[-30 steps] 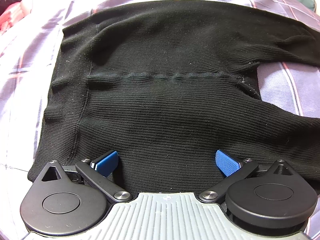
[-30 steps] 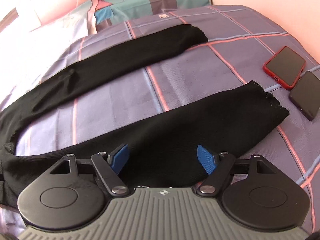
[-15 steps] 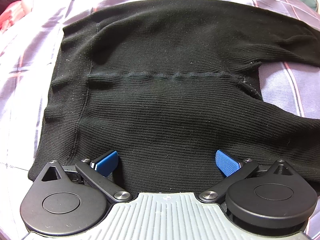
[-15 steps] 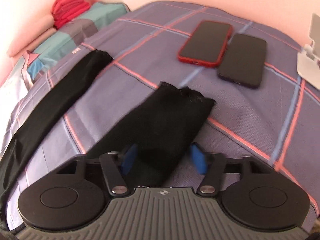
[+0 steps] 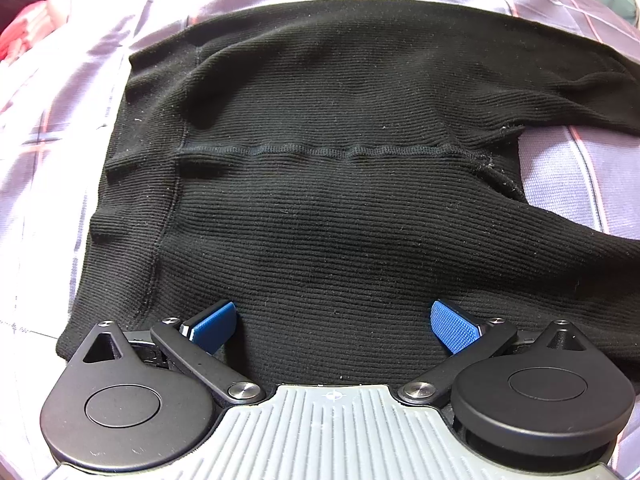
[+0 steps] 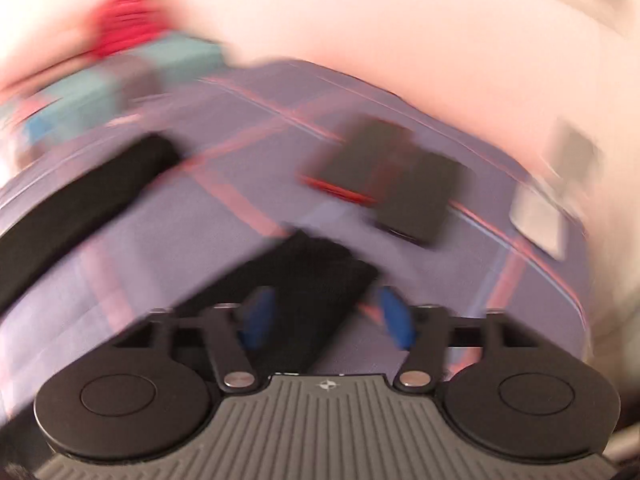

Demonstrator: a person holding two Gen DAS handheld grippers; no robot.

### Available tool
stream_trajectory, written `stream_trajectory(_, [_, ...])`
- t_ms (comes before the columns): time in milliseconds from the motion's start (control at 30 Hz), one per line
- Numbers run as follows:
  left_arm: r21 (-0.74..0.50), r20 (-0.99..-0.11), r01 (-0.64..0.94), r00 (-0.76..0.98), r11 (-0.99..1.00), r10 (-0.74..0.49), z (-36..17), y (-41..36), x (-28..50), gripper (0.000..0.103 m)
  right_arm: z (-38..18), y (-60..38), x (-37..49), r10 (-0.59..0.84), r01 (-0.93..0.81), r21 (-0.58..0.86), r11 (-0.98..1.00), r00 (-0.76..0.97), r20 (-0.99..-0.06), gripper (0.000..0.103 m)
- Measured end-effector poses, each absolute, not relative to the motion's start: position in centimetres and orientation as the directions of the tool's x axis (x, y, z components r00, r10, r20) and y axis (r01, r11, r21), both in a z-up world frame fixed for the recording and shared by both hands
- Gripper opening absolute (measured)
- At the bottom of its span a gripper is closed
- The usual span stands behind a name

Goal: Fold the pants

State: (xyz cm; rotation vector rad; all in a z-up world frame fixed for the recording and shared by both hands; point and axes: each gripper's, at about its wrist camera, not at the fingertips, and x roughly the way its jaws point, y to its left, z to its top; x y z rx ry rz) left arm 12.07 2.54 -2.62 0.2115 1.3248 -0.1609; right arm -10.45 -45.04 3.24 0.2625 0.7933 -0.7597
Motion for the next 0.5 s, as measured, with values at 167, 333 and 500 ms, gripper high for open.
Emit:
stream_trajectory(167, [0.056,-0.970,0.244,0.243,0.968,-0.005,-2.4,2.8,11.8,0.103,2.7,-38.0,-8.2,-0.260,0.417,-0.003,0.909,0.560,-0.787,0.072])
stream_trajectory(333, [0.053,-0.968,0.261,0.249,0.964,-0.014,-2.2,3.5,11.3,0.103,1.2,-36.0,-8.1,-0.248,0.349,-0.088,0.933,0.447,-0.859,0.079])
stream_trajectory(500, [0.047,-0.964,0.264,0.266,0.963,-0.025,-0.6,4.9,10.5,0.103,4.8,-32.9,-7.9,-0.245,0.325,-0.073,0.943,0.526,-0.815,0.077])
